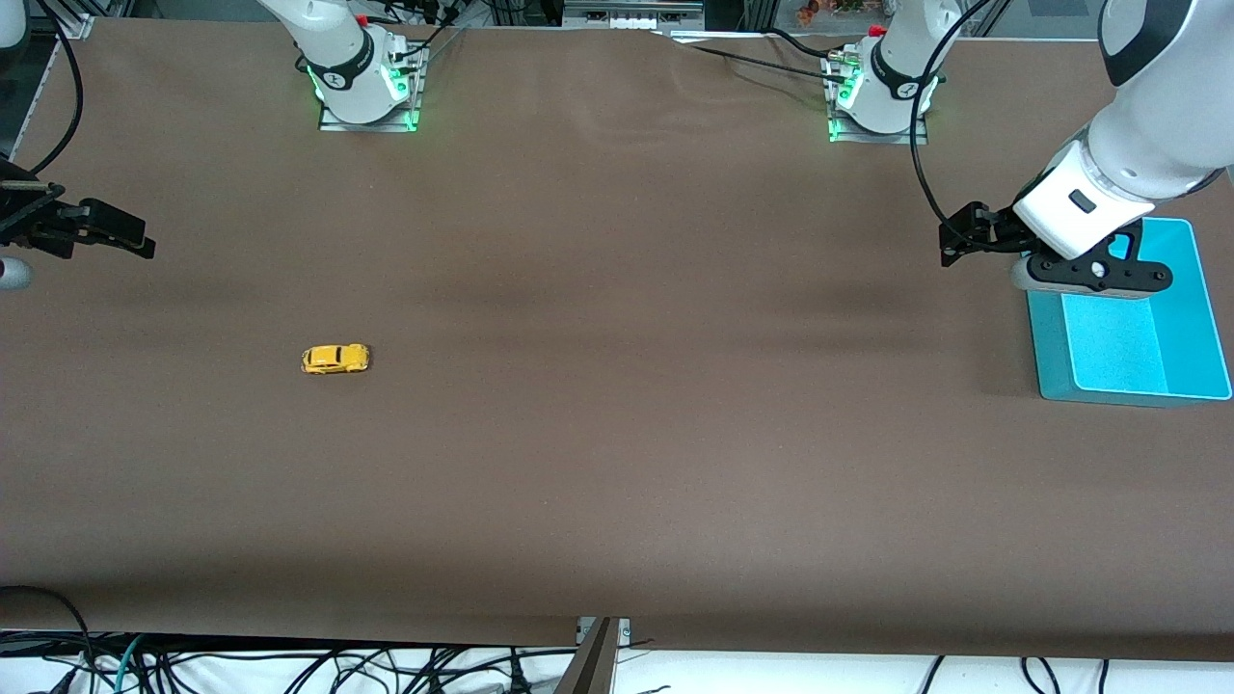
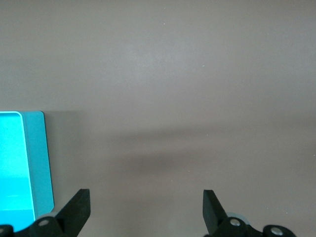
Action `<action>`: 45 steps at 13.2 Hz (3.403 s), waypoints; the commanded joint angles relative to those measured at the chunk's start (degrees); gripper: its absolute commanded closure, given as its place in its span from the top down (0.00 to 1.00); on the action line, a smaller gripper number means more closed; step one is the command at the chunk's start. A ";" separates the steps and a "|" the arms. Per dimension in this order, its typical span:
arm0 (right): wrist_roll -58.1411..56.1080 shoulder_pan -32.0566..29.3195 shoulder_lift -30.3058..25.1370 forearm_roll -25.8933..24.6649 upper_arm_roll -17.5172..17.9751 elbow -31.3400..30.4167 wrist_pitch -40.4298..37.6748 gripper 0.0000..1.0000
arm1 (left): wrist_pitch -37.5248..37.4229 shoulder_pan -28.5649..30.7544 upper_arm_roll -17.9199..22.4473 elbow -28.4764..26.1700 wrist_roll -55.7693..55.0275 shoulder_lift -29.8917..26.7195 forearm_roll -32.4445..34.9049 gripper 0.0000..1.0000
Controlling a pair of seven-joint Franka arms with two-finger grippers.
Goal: Wind and store yellow beetle car
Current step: 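Reach the right gripper toward the yellow beetle car, then lower the open right gripper over the yellow car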
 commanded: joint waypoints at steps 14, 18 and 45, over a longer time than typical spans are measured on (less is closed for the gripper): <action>0.01 -0.55 0.82 -0.58 0.66 0.54 -0.10 1.00 | -1.20 0.31 -0.14 0.92 -0.39 -0.13 -1.25 1.00; 0.01 2.08 2.75 0.03 1.10 0.54 -0.28 1.00 | -1.20 0.31 -0.14 0.92 -0.39 -0.13 -1.25 1.00; -77.06 8.60 16.90 -2.43 0.49 -28.28 47.78 0.99 | -1.28 -0.30 -0.23 2.68 -0.48 0.66 -1.34 1.00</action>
